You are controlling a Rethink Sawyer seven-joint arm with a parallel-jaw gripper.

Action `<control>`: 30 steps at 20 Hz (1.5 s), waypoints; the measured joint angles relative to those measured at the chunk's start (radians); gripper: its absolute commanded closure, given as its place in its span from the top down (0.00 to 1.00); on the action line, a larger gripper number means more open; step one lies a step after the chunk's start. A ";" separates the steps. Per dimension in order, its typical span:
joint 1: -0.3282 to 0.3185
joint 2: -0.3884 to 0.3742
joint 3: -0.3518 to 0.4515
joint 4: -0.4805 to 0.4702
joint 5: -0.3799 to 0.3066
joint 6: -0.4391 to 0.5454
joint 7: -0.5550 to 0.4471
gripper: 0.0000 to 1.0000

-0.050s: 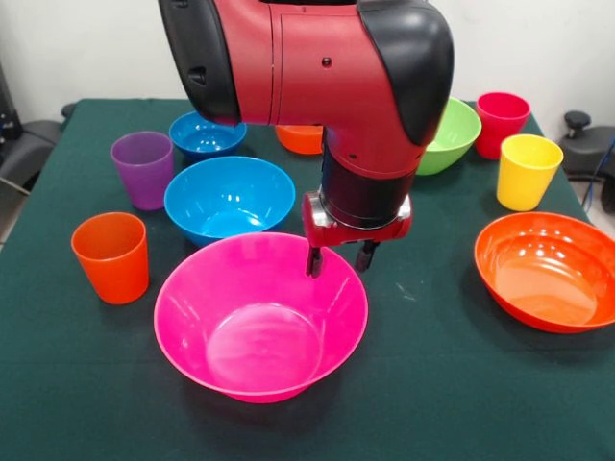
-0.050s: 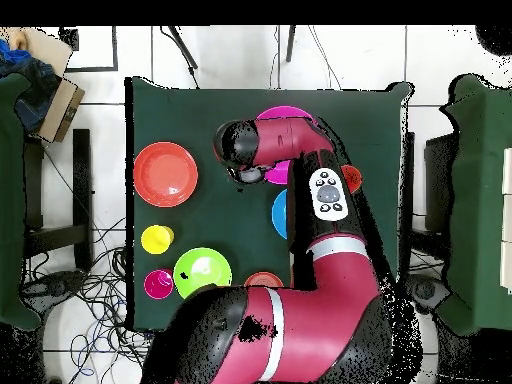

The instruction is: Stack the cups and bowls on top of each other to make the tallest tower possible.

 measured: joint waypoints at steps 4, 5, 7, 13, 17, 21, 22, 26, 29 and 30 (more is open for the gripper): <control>0.000 0.002 0.000 0.000 0.000 -0.021 0.000 1.00; 0.000 0.003 0.000 0.000 0.000 -0.026 0.000 1.00; 0.000 0.005 0.000 0.000 0.000 -0.043 0.000 1.00; 0.000 0.018 0.000 0.000 0.000 -0.069 0.000 1.00; 0.000 0.020 0.000 0.000 0.000 -0.072 0.000 1.00; 0.000 0.020 0.000 0.000 0.000 -0.072 0.000 1.00; 0.000 0.020 0.000 0.000 0.000 -0.072 0.000 1.00; 0.000 0.020 0.000 0.000 0.000 -0.072 0.000 1.00; 0.000 0.020 0.000 0.000 0.000 -0.072 0.000 1.00; 0.000 0.020 0.000 0.000 0.000 -0.072 0.000 1.00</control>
